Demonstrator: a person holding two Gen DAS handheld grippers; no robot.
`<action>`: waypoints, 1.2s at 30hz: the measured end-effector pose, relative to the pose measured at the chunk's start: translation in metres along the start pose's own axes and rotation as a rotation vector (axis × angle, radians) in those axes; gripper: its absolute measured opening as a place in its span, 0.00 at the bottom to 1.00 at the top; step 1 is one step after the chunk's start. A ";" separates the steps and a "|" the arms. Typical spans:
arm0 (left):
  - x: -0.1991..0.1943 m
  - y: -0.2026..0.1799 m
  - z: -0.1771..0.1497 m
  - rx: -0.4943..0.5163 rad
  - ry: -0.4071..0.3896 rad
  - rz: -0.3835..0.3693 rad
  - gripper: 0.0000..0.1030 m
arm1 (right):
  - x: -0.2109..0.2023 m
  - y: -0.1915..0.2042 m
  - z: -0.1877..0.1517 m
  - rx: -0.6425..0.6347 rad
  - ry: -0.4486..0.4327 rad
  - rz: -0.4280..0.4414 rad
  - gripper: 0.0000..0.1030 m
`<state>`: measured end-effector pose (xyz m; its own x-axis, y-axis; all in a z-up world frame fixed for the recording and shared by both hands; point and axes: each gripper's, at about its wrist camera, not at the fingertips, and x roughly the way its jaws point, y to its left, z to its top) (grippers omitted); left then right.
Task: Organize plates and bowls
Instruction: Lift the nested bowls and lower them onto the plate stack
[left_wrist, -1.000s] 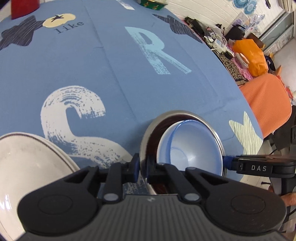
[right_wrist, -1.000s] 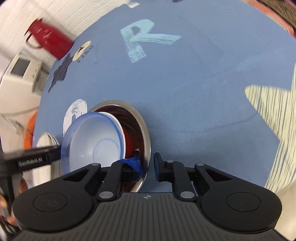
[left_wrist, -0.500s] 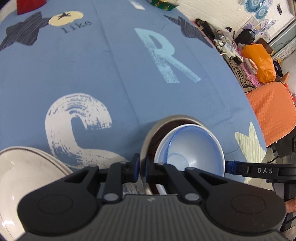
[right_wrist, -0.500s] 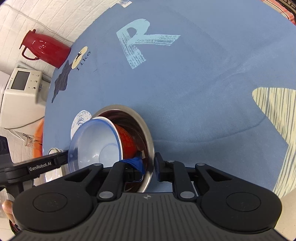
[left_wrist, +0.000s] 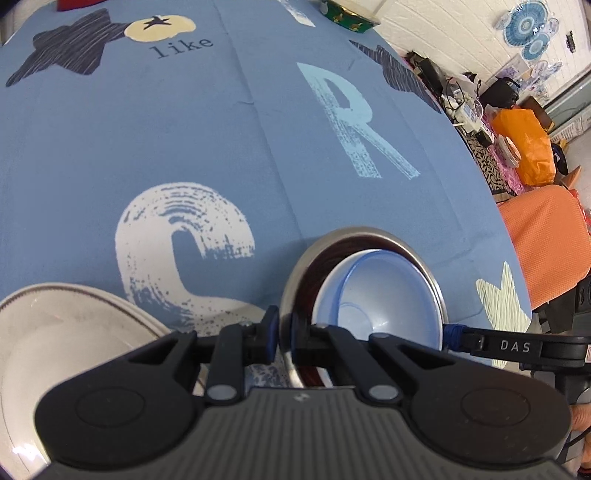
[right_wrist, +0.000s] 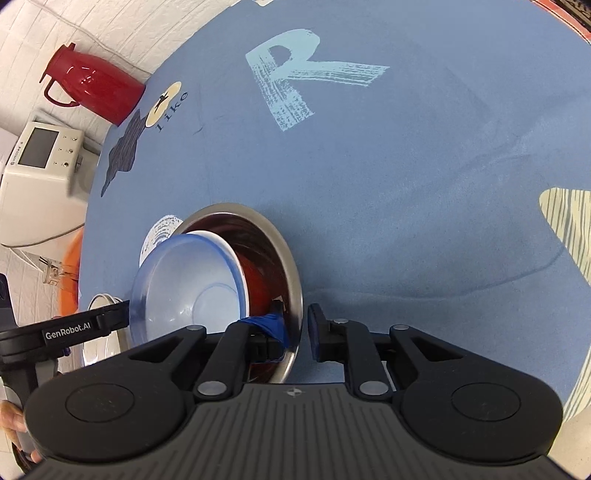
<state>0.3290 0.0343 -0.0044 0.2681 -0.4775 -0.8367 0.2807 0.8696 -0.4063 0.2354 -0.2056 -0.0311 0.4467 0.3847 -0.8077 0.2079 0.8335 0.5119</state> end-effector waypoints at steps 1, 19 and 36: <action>-0.002 -0.001 0.002 -0.004 0.001 0.003 0.00 | -0.002 0.002 0.001 0.004 0.003 0.001 0.00; -0.136 0.062 -0.044 -0.104 -0.193 0.147 0.00 | 0.004 0.130 -0.021 -0.238 0.071 0.107 0.00; -0.120 0.138 -0.088 -0.297 -0.149 0.075 0.00 | 0.038 0.183 -0.049 -0.541 0.067 -0.020 0.03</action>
<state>0.2543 0.2232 0.0076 0.4160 -0.4052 -0.8141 -0.0199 0.8910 -0.4536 0.2482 -0.0189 0.0178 0.3868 0.3762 -0.8419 -0.2695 0.9193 0.2869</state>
